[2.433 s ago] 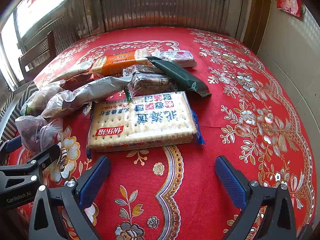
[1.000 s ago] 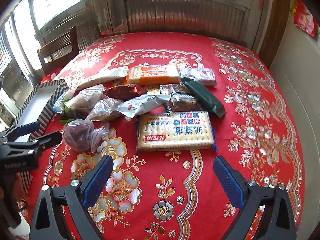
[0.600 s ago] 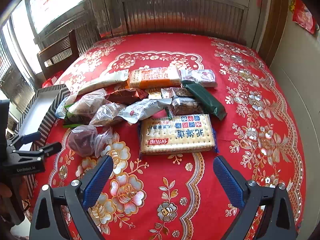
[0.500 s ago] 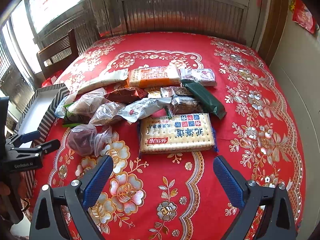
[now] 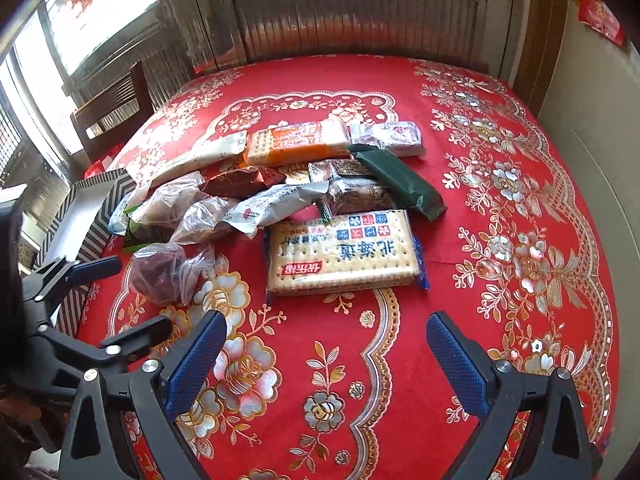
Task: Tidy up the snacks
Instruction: 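Grasp the clear bag of red dates with left tool while right tool grasps white snack pouch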
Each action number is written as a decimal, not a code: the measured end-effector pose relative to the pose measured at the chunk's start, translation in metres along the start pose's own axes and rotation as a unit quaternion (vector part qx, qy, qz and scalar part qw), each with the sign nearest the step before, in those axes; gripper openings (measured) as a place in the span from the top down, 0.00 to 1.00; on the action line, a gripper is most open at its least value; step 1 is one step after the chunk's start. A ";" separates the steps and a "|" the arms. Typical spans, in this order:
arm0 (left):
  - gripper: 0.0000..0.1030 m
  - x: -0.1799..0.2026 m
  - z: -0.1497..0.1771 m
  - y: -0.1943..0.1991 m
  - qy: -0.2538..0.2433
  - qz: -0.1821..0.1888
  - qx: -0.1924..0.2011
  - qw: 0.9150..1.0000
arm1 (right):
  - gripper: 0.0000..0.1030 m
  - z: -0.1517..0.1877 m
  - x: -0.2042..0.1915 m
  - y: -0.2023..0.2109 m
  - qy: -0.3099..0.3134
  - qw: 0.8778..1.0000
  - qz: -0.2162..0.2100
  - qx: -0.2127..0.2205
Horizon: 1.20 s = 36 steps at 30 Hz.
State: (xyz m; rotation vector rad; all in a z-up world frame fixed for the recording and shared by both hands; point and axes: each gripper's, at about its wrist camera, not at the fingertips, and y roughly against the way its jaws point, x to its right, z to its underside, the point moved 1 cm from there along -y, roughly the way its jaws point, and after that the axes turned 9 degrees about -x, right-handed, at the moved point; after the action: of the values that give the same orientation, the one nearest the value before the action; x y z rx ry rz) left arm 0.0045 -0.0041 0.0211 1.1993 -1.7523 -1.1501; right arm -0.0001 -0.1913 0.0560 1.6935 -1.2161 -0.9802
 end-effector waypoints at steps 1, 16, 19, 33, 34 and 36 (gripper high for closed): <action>0.09 0.001 -0.002 -0.003 -0.002 -0.001 -0.002 1.000 | 0.03 0.000 0.002 0.000 -0.001 1.000 -0.003 -0.001; 0.73 -0.017 0.004 -0.002 0.033 0.024 -0.030 0.999 | 0.03 -0.027 -0.004 -0.007 -0.009 1.000 -0.024 -0.007; 0.74 -0.025 0.011 0.005 0.043 0.028 -0.030 0.998 | 0.03 -0.038 -0.010 -0.009 -0.005 1.000 -0.019 -0.007; 0.74 -0.036 0.033 0.013 0.057 0.026 -0.037 0.997 | 0.09 -0.099 -0.032 -0.065 0.029 0.995 0.066 -0.065; 0.74 -0.036 0.033 0.013 0.058 0.025 -0.037 0.997 | 0.10 -0.091 -0.030 -0.066 0.032 0.995 0.065 -0.073; 0.74 -0.038 0.032 0.013 0.061 0.027 -0.037 0.997 | 0.10 -0.071 -0.021 -0.059 0.034 0.994 0.074 -0.075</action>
State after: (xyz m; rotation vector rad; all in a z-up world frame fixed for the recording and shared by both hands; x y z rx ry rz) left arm -0.0165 0.0427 0.0196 1.1457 -1.6281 -1.0777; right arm 0.0793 -0.1465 0.0308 1.4860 -1.1759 -0.8929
